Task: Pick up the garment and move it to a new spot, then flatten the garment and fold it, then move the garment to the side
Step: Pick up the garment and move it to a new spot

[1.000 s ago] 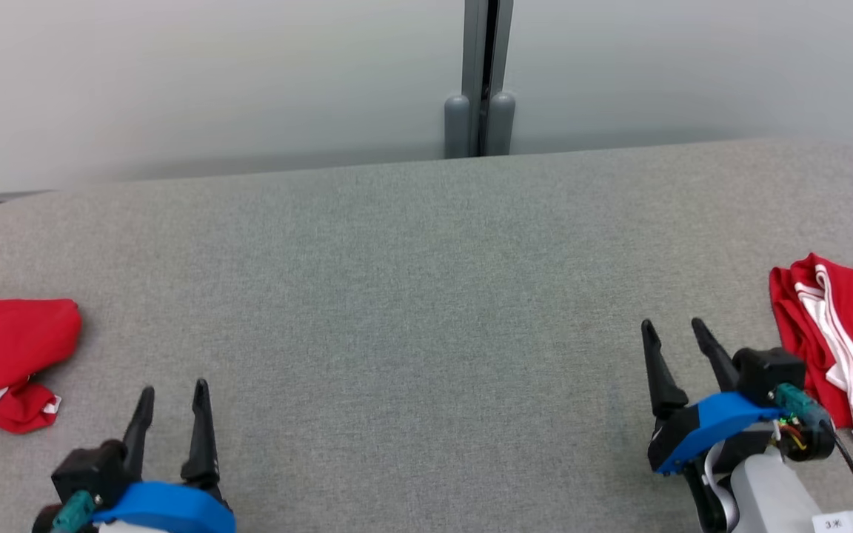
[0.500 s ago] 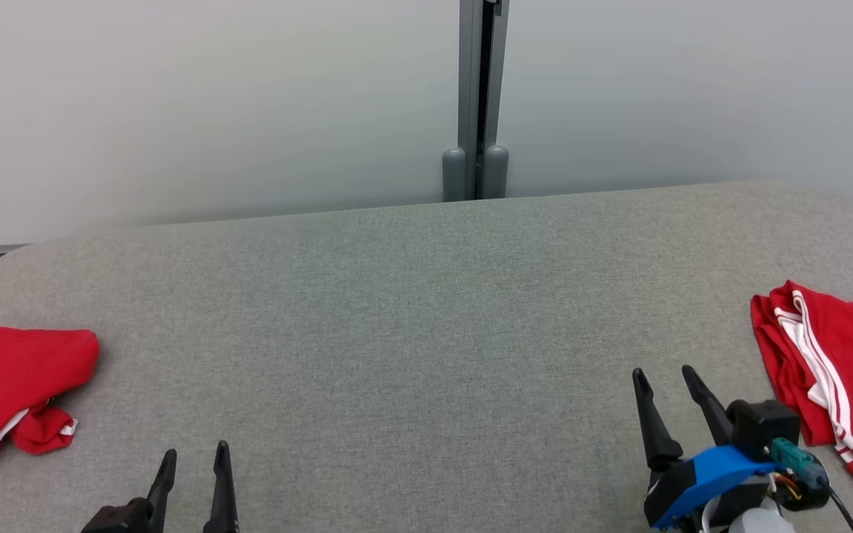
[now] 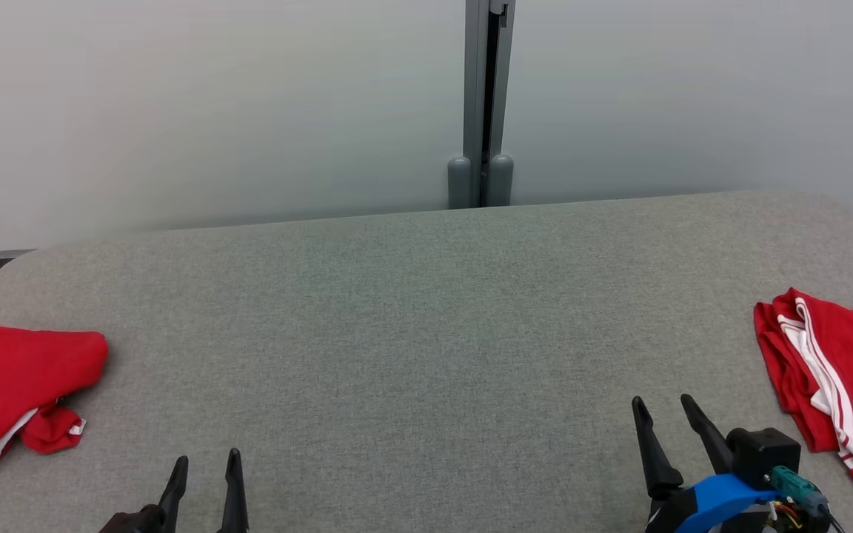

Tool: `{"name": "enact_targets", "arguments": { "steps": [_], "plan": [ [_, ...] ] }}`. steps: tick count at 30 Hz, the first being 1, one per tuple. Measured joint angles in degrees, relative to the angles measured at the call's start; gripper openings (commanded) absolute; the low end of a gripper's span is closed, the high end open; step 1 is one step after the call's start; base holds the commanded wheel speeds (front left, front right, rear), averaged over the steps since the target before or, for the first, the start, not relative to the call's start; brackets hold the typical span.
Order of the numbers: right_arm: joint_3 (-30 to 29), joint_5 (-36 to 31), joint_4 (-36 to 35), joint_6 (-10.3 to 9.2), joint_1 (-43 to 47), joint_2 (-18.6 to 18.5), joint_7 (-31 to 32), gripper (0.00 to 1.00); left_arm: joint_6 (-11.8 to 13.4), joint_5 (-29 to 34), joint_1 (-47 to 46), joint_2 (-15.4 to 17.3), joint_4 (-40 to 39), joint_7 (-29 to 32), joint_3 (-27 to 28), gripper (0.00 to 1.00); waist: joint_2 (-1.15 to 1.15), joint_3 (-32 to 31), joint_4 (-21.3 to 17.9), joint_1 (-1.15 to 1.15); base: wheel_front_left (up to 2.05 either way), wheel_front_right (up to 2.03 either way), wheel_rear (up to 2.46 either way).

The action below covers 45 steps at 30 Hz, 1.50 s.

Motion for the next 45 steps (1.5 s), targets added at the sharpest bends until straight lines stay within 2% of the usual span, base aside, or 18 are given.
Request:
{"name": "enact_targets", "arguments": {
  "steps": [7, 15, 23, 29, 33, 37, 40, 45],
  "plan": [
    [-0.23, -0.41, 0.44, 0.00, -0.07, -0.01, -0.01, 1.00, 0.00, -0.08, -0.23, -0.01, 0.77, 0.00, -0.31, 1.00, 0.00, 0.13, 3.10, 0.01, 0.00, 0.00, 0.00],
    [1.70, 0.10, 1.00, 0.00, -0.30, -0.02, -0.01, 1.00, 0.00, -0.67, -1.07, 1.00, 2.13, 0.00, 0.46, 1.00, 0.00, 0.11, 11.31, 0.01, 0.00, 0.00, 0.00],
    [4.87, 1.16, 1.27, 0.00, -2.37, 0.00, -0.01, 1.00, 0.00, -1.64, -1.47, 1.34, 3.16, 0.00, 3.59, 1.00, 0.00, 1.73, 20.12, 0.01, 0.00, 0.00, 0.00],
    [6.81, 1.63, 1.55, 0.00, -3.74, 0.03, 0.00, 1.00, 0.01, -2.00, -1.55, 1.37, 3.83, 0.00, 5.56, 1.00, 0.00, 3.46, 24.77, 0.01, 0.00, 0.00, 0.00],
    [7.53, 1.56, 1.86, 0.00, -4.21, 0.03, 0.00, 1.00, 0.01, -2.33, -1.94, 1.29, 4.22, 0.00, 6.16, 1.00, 0.00, 4.70, 25.83, 0.01, 0.00, 0.00, 0.00],
    [8.23, 0.70, 1.74, 0.00, -5.82, 0.05, -0.01, 1.00, 0.01, -4.13, -4.89, 2.11, 5.12, 0.00, 6.68, 1.00, 0.00, 6.70, 25.12, 0.01, 0.00, 0.00, 0.00],
    [8.49, -0.62, 1.32, 0.00, -7.28, 0.02, -0.01, 1.00, 0.01, -6.33, -9.25, 4.21, 5.82, 0.00, 6.20, 1.00, 0.00, 8.94, 24.06, 0.01, 0.00, 0.00, 0.00],
    [9.26, -2.88, 0.08, 0.00, -10.09, 0.02, -0.01, 1.00, 0.01, -11.72, -18.09, 9.87, 9.21, -0.01, 3.37, 1.00, 0.00, 13.77, 22.04, 0.02, 0.00, 0.00, 0.00]
  ]
}}
